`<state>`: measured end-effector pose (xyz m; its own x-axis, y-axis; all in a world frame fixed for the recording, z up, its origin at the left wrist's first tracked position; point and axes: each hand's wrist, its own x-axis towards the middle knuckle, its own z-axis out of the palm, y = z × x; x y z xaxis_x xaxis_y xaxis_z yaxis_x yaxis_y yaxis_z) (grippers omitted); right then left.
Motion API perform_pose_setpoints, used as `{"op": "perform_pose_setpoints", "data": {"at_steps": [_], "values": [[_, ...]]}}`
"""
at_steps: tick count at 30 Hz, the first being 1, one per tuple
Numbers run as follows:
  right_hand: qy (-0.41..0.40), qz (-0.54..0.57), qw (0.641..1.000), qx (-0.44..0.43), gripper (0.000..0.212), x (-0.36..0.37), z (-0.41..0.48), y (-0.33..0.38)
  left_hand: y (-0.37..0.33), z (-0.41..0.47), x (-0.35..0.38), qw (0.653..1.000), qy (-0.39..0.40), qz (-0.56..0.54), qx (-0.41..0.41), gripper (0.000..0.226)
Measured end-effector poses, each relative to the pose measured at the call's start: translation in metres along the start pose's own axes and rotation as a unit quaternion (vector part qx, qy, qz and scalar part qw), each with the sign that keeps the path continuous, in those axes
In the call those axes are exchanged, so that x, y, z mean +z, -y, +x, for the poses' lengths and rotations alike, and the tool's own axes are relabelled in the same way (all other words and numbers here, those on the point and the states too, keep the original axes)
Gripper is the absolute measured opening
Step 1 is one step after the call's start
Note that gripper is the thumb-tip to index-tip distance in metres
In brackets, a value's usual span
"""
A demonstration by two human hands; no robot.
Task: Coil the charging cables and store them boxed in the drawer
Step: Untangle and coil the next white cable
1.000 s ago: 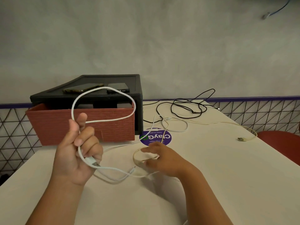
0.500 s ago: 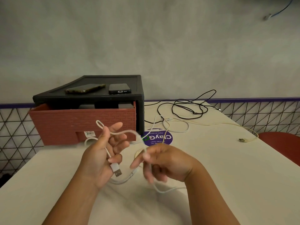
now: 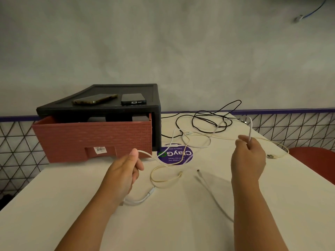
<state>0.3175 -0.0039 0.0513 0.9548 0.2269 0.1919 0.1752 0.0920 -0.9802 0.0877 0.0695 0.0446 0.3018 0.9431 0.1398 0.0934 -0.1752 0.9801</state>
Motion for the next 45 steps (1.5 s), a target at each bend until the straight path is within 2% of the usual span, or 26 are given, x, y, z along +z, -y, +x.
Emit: {"op": "perform_pose_setpoints", "data": {"at_steps": [5, 8, 10, 12, 14, 17, 19, 20, 22, 24, 25, 26, 27, 29, 30, 32, 33, 35, 38, 41, 45], "values": [[-0.011, -0.069, 0.997, -0.034, 0.049, 0.002, -0.005, 0.005, 0.003, 0.001, 0.001, 0.996, -0.057, 0.012, 0.067, 0.038], [-0.016, -0.069, 0.996, -0.047, 0.060, 0.001, -0.010, 0.006, 0.003, 0.002, 0.001, 0.995, -0.049, 0.000, 0.088, 0.037], [0.011, -0.064, 0.995, -0.075, 0.063, 0.004, -0.013, 0.006, 0.005, 0.001, 0.001, 0.994, -0.028, 0.003, 0.110, 0.037], [0.066, -0.050, 0.990, -0.117, 0.062, 0.012, -0.019, 0.006, 0.008, 0.000, 0.003, 0.991, 0.006, 0.020, 0.135, 0.036], [0.156, -0.028, 0.969, -0.187, 0.063, 0.021, -0.031, 0.007, 0.009, -0.003, 0.006, 0.987, 0.051, 0.024, 0.151, 0.037], [0.338, -0.028, 0.901, -0.268, 0.055, 0.035, -0.056, 0.008, 0.011, -0.004, 0.010, 0.985, 0.087, 0.004, 0.147, 0.037], [0.418, -0.055, 0.861, -0.286, 0.041, 0.043, -0.069, 0.003, 0.009, -0.004, 0.008, 0.984, 0.107, -0.033, 0.138, 0.035], [0.441, -0.068, 0.847, -0.291, 0.033, 0.046, -0.074, 0.001, 0.008, -0.005, 0.006, 0.981, 0.123, -0.088, 0.125, 0.034], [0.462, -0.096, 0.833, -0.287, 0.018, 0.047, -0.078, -0.002, 0.004, -0.003, 0.001, 0.954, 0.153, -0.245, 0.079, 0.042], [0.462, -0.121, 0.838, -0.262, 0.021, 0.045, -0.076, -0.002, 0.004, 0.002, -0.007, 0.911, 0.178, -0.367, 0.067, 0.041], [0.450, -0.132, 0.847, -0.250, 0.027, 0.044, -0.074, -0.001, 0.006, 0.007, -0.012, 0.878, 0.206, -0.424, 0.077, 0.036], [0.430, -0.139, 0.858, -0.245, 0.031, 0.042, -0.072, 0.001, 0.007, 0.011, -0.016, 0.827, 0.259, -0.491, 0.084, 0.032], [0.405, -0.141, 0.868, -0.248, 0.034, 0.041, -0.070, 0.002, 0.008, 0.015, -0.020, 0.787, 0.290, -0.538, 0.083, 0.037], [0.361, -0.131, 0.885, -0.263, 0.032, 0.040, -0.067, 0.005, 0.015, 0.020, -0.034, 0.804, 0.197, -0.557, 0.064, 0.052], [0.346, -0.121, 0.890, -0.272, 0.027, 0.040, -0.066, 0.006, 0.017, 0.020, -0.036, 0.798, 0.190, -0.569, 0.057, 0.049], [0.320, -0.112, 0.894, -0.292, 0.016, 0.039, -0.066, 0.006, 0.014, 0.022, -0.033, 0.779, 0.180, -0.599, 0.047, 0.025], [0.311, -0.111, 0.892, -0.307, 0.014, 0.039, -0.066, 0.006, 0.012, 0.020, -0.033, 0.791, 0.126, -0.597, 0.049, 0.019], [0.319, -0.111, 0.881, -0.332, 0.019, 0.038, -0.069, 0.008, 0.005, 0.016, -0.028, 0.813, 0.044, -0.579, 0.047, 0.031], [0.407, -0.156, 0.838, -0.329, 0.020, 0.037, -0.075, 0.012, 0.001, 0.016, -0.025, 0.819, -0.001, -0.572, 0.039, 0.043], [0.503, -0.225, 0.779, -0.299, 0.021, 0.037, -0.082, 0.012, 0.002, 0.017, -0.024, 0.849, -0.029, -0.526, 0.038, 0.023], [0.577, -0.259, 0.729, -0.263, 0.023, 0.042, -0.095, 0.012, 0.001, 0.013, -0.017, 0.887, -0.040, -0.457, 0.051, 0.032]]}}
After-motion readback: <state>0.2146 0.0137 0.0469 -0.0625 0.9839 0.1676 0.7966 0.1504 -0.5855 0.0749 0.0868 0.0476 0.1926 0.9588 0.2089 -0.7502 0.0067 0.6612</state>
